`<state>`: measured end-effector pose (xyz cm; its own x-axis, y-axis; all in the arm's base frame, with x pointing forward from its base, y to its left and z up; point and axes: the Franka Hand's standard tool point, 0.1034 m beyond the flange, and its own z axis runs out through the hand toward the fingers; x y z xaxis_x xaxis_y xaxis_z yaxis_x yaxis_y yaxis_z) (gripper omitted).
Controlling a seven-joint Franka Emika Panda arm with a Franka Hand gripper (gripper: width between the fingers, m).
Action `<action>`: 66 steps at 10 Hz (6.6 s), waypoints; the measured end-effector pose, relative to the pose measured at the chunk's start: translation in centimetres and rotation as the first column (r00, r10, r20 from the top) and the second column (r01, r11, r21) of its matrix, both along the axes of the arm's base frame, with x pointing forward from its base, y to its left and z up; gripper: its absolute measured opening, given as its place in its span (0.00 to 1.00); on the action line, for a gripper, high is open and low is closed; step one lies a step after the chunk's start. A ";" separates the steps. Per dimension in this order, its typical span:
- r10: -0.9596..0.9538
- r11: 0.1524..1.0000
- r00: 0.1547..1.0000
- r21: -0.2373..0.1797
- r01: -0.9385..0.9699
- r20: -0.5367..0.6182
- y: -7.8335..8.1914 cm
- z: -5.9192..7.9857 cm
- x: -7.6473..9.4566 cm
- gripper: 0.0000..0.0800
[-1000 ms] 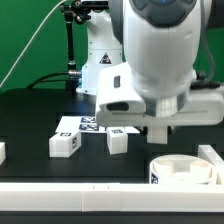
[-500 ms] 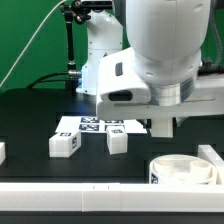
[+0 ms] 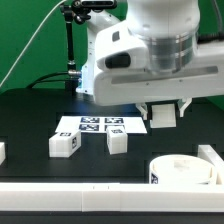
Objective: Assemble stool
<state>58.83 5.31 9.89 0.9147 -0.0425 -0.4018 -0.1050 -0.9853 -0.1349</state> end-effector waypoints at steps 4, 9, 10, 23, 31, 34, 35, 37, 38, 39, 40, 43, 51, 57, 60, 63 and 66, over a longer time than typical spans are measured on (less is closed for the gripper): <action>-0.026 0.999 0.945 -0.035 0.040 0.326 -0.4 0.4 2.0 0.41; -0.003 0.997 0.809 -0.060 0.048 0.587 -0.4 2.1 4.6 0.41; -0.005 0.996 0.740 -0.066 0.067 0.673 -0.6 2.4 5.3 0.41; 0.238 0.971 0.595 -0.199 -0.131 0.767 1.1 1.8 6.2 0.41; 0.261 0.965 0.426 -0.240 -0.104 0.866 0.9 0.3 5.8 0.41; 0.266 0.964 0.445 -0.240 -0.115 0.855 1.1 0.3 6.0 0.41; 0.263 0.965 0.445 -0.238 -0.114 0.856 1.4 0.4 6.0 0.41; 0.254 0.967 0.448 -0.229 -0.108 0.858 2.2 0.4 5.9 0.41; 0.254 0.967 0.450 -0.228 -0.112 0.856 2.4 0.4 6.0 0.41; 0.254 0.967 0.452 -0.228 -0.113 0.855 2.4 0.5 6.1 0.41; 0.254 0.967 0.453 -0.228 -0.113 0.854 2.4 0.4 6.1 0.41; 0.255 0.967 0.449 -0.228 -0.114 0.856 2.5 0.4 6.2 0.41; 0.262 0.965 0.448 -0.229 -0.127 0.855 3.4 0.4 6.1 0.41; 0.266 0.964 0.458 -0.228 -0.138 0.848 3.9 -0.2 5.8 0.41; 0.266 0.964 0.462 -0.229 -0.135 0.846 3.6 -0.4 5.7 0.41; 0.268 0.963 0.462 -0.230 -0.138 0.845 3.8 -1.0 5.5 0.41; 0.268 0.963 0.444 -0.232 -0.134 0.855 4.0 -1.0 5.5 0.41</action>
Offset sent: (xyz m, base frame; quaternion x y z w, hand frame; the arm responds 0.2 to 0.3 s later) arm 0.0000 0.0000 0.0000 0.0000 0.1938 0.0000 0.9810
